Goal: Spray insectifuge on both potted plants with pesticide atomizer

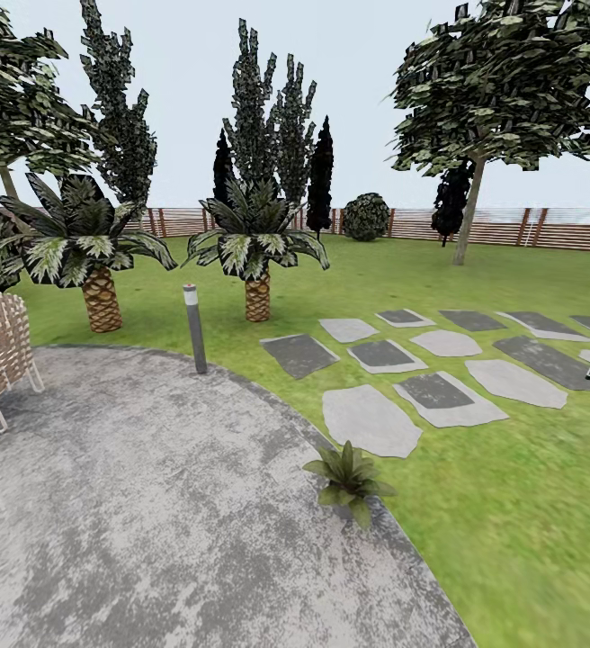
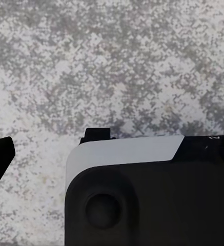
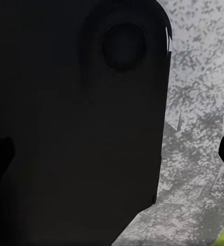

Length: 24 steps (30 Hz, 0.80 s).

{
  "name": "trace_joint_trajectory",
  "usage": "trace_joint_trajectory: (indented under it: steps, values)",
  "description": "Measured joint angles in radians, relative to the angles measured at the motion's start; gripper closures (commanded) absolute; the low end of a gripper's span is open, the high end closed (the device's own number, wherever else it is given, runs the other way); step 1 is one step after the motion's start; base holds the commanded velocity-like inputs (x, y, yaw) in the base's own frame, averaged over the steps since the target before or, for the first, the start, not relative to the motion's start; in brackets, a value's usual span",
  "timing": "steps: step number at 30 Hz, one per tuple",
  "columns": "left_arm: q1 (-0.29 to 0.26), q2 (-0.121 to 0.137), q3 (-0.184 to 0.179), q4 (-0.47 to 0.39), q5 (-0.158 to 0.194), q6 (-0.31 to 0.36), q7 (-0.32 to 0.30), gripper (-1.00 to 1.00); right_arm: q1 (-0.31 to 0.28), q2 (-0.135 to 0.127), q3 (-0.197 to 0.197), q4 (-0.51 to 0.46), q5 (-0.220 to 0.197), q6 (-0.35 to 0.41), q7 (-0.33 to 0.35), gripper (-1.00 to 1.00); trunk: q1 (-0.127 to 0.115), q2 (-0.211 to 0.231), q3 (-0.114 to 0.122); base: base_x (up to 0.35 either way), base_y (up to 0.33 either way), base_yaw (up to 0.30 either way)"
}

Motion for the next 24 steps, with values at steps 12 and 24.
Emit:
trace_joint_trajectory:
  steps: [12,24]
  values:
    - [0.000,0.000,0.001,0.000,0.001,0.000,0.000,-1.00,0.000,0.000,0.000,0.000,0.000,-0.001,0.000,-1.00,0.000,0.000,0.000,0.000,0.000,0.000]
    - [0.000,0.000,0.000,-0.001,0.000,0.000,0.000,-1.00,0.000,-0.004,0.000,-0.005,0.000,-0.005,-0.001,-1.00,0.000,0.000,0.000,0.000,0.000,0.000]
